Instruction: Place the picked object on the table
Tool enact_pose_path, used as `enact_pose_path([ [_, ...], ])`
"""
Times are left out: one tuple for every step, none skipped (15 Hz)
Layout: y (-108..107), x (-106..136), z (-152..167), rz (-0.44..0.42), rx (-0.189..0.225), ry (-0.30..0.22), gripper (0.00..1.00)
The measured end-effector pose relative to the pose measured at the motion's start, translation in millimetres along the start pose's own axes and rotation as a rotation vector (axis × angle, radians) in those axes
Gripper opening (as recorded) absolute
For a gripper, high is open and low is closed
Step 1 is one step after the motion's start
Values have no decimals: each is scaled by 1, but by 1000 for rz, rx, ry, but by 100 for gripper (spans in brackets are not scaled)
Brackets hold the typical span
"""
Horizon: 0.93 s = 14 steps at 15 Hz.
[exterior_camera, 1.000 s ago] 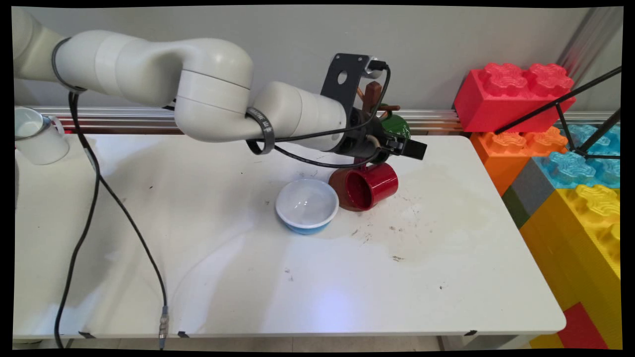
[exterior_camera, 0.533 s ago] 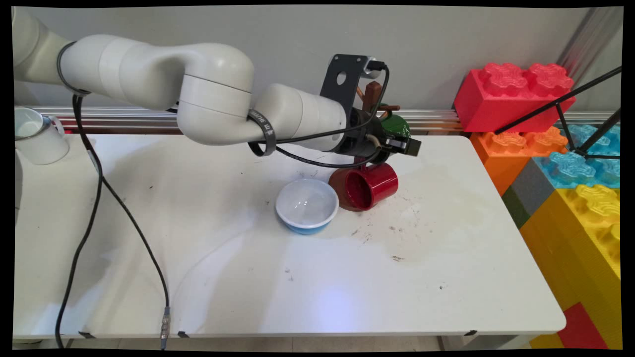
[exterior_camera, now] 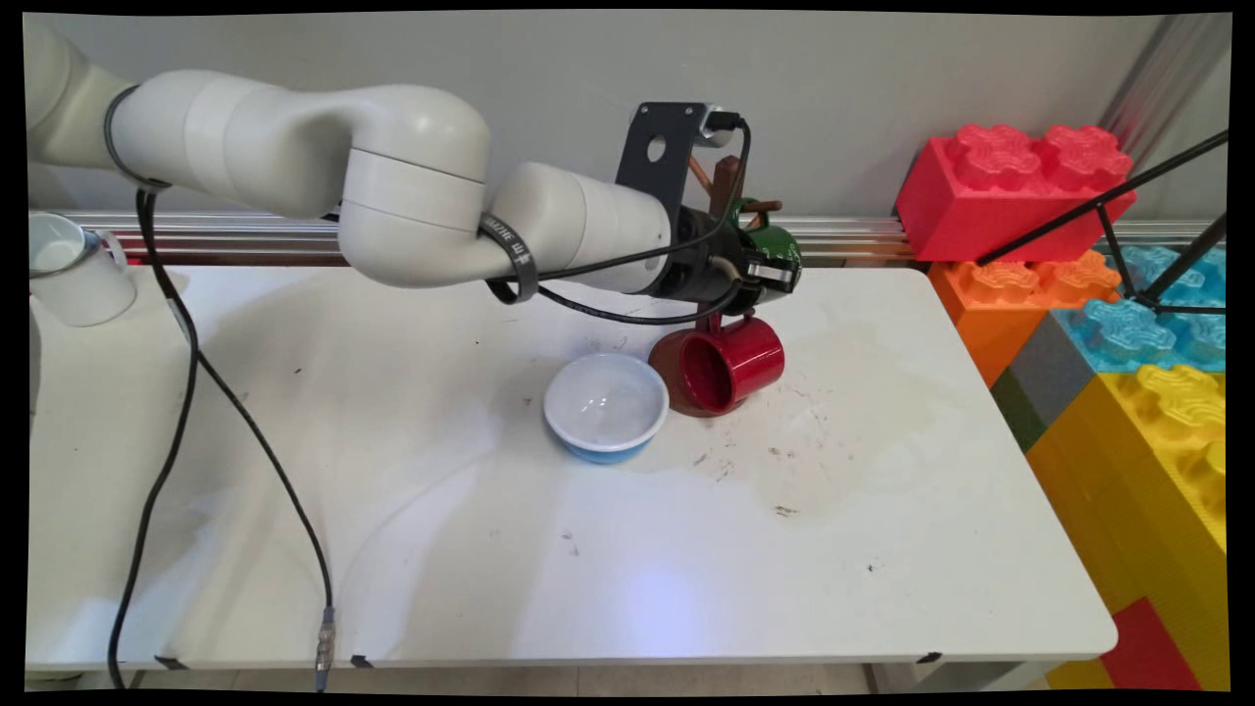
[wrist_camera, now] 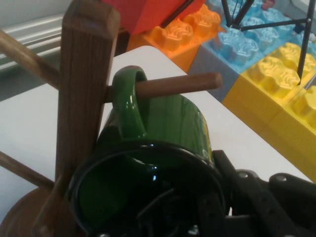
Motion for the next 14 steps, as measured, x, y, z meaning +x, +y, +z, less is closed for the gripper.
enact_pose_path([
  [0, 0, 0, -5, 1, 1, 0],
  [-1, 0, -1, -14, 1, 4, 0],
  [-1, 1, -2, -21, 0, 8, 0],
  [-1, 1, -2, -27, -2, 11, 0],
  [-1, 2, -3, -34, -6, 15, 0],
  [-1, 2, -3, -41, -10, 19, 0],
  [0, 3, -4, -46, -15, 23, 0],
  [0, 4, -4, -51, -21, 26, 0],
  [1, 4, -4, -55, -29, 30, 0],
  [2, 5, -5, -57, -37, 34, 0],
  [3, 6, -5, -59, -48, 38, 0],
  [5, 6, -5, -61, -58, 41, 0],
  [6, 7, -5, -61, -70, 45, 0],
  [8, 8, -5, -62, -83, 48, 0],
])
